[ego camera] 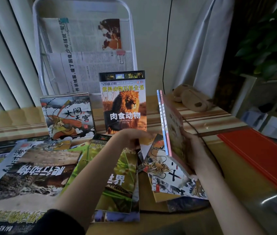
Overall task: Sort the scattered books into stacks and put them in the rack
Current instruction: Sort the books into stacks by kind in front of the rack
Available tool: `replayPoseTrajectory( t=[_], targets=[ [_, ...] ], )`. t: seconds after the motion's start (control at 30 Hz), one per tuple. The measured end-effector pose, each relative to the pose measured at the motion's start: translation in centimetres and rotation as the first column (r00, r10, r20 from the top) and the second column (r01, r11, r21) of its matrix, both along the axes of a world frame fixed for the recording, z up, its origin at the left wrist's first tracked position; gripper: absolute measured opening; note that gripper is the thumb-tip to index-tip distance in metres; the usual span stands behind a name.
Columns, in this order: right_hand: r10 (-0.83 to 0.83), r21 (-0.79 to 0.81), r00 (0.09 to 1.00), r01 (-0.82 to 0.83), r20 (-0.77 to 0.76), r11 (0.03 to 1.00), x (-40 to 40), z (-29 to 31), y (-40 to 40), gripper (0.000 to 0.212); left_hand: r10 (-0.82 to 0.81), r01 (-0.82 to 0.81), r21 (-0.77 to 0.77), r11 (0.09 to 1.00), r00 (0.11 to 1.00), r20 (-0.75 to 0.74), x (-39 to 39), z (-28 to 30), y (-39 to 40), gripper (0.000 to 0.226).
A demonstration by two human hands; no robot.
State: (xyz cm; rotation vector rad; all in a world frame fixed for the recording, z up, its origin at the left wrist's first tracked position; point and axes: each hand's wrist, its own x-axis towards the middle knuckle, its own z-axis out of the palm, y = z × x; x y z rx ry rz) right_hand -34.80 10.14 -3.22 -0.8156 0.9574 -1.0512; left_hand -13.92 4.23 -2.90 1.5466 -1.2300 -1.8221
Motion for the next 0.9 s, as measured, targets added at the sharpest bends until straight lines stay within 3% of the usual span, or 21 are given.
replayPoseTrajectory(
  t=[0.07, 0.2, 0.3, 0.37, 0.43, 0.53, 0.63, 0.7, 0.8, 0.9],
  targets=[
    [0.007, -0.003, 1.0, -0.007, 0.025, 1.0, -0.1, 0.0, 0.0, 0.045, -0.076, 0.076, 0.017, 0.997, 0.997, 0.017, -0.3, 0.3, 0.0, 0.044],
    [-0.007, 0.0, 0.999, 0.007, 0.031, 1.0, -0.1, 0.1, -0.1, 0.044, -0.109, 0.108, 0.021, 0.994, 0.994, 0.032, -0.8, 0.6, 0.2, 0.016],
    [-0.022, 0.003, 1.0, 0.022, 0.021, 1.0, -0.2, 0.1, -0.2, 0.046, -0.086, 0.086, -0.017, 0.996, 0.996, 0.002, -1.3, 0.7, 0.5, 0.035],
    [-0.016, 0.001, 0.999, 0.016, 0.045, 1.0, -0.5, 0.1, 0.0, 0.046, -0.074, 0.072, -0.033, 0.997, 0.996, -0.042, -1.5, 0.7, 0.6, 0.034],
    [-0.02, -0.007, 0.997, 0.021, 0.07, 1.0, -0.8, 0.2, 0.1, 0.043, -0.068, 0.061, -0.066, 0.996, 0.992, -0.106, -1.3, 0.8, 0.8, 0.025],
    [-0.03, -0.011, 0.994, 0.032, 0.104, 0.999, -0.9, 0.3, 0.2, 0.04, -0.083, 0.078, -0.027, 0.997, 0.956, -0.283, -0.7, -0.3, 1.5, 0.038],
    [-0.041, -0.016, 0.994, 0.043, 0.102, 0.999, -0.9, 0.7, 0.2, 0.039, -0.025, 0.048, 0.028, 0.998, 0.849, -0.528, -1.5, -2.4, 2.8, 0.056],
    [-0.061, -0.009, 0.992, 0.062, 0.106, 0.998, -1.1, 0.7, 0.2, 0.038, -0.03, 0.057, 0.027, 0.998, 0.806, -0.591, -2.7, -3.1, 3.6, 0.061],
    [-0.082, -0.029, 0.99, 0.086, 0.112, 0.996, -1.5, 0.6, 0.0, 0.039, 0.023, -0.013, 0.024, 1.0, 0.853, -0.521, -4.2, -3.5, 4.8, 0.059],
    [-0.091, -0.053, 0.993, 0.095, 0.077, 0.994, -1.3, 0.6, 0.1, 0.038, 0.138, -0.131, 0.045, 0.99, 0.911, -0.389, -5.0, -3.6, 5.9, 0.028]
  ],
)
